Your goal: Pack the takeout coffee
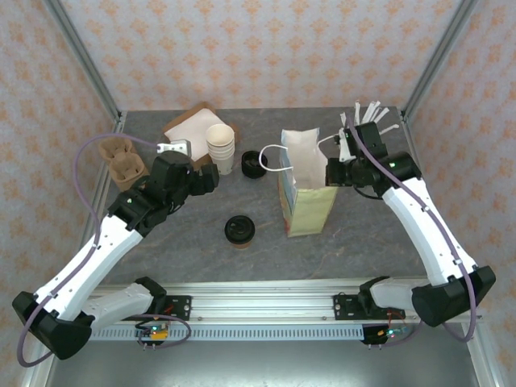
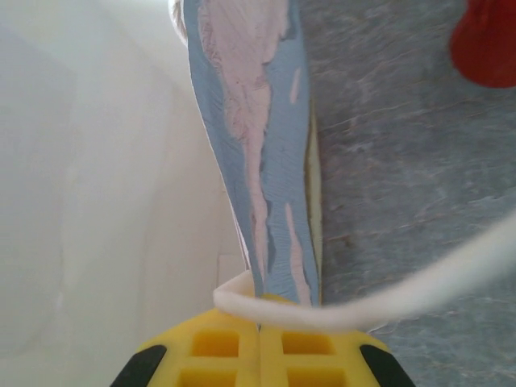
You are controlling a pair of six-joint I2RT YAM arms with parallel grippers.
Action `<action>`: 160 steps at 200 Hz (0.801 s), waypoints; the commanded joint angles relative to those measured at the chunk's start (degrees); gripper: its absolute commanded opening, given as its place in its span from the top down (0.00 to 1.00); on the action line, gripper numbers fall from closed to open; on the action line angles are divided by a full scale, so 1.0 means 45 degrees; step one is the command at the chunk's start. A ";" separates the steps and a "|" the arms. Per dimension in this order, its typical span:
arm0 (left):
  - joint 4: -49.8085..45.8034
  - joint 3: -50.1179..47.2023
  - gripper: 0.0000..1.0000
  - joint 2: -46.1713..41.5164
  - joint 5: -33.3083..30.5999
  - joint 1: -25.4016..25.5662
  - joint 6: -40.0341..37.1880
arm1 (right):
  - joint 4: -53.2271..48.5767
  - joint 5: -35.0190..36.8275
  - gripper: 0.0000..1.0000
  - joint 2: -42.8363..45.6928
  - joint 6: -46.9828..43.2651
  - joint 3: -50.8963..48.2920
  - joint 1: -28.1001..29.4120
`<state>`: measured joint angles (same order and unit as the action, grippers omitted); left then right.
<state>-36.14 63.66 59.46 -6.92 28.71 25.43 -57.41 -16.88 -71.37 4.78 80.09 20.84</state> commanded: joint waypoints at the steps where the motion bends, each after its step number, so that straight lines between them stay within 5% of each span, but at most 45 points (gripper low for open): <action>1: -0.0361 0.0472 0.10 0.0164 -0.0354 -0.0128 -0.0232 | 0.0324 -0.0552 1.00 0.0099 -0.0421 -0.0211 0.0103; 62: -0.0809 0.0558 0.10 0.0166 -0.0578 -0.0776 -0.0207 | 0.0276 -0.0288 0.95 -0.0461 -0.1191 0.0045 0.0110; 120: -0.2200 0.1557 0.10 0.0576 -0.0509 -0.3666 -0.0007 | 0.0126 0.1067 0.48 0.0122 -0.1054 0.0643 0.0107; 125: -0.2302 0.1654 0.10 0.0672 -0.0464 -0.4046 0.0044 | 0.0250 0.1105 0.38 0.0306 -0.1010 0.0628 0.0101; 160: -0.2398 0.2083 0.10 0.1491 0.0394 -0.7094 0.0373 | 0.1600 0.0977 0.27 0.1587 -0.0922 0.0166 0.0163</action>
<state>-43.64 70.63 63.64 -6.98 4.27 25.74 -55.27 -13.93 -69.80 0.36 80.79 21.19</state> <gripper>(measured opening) 0.903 0.715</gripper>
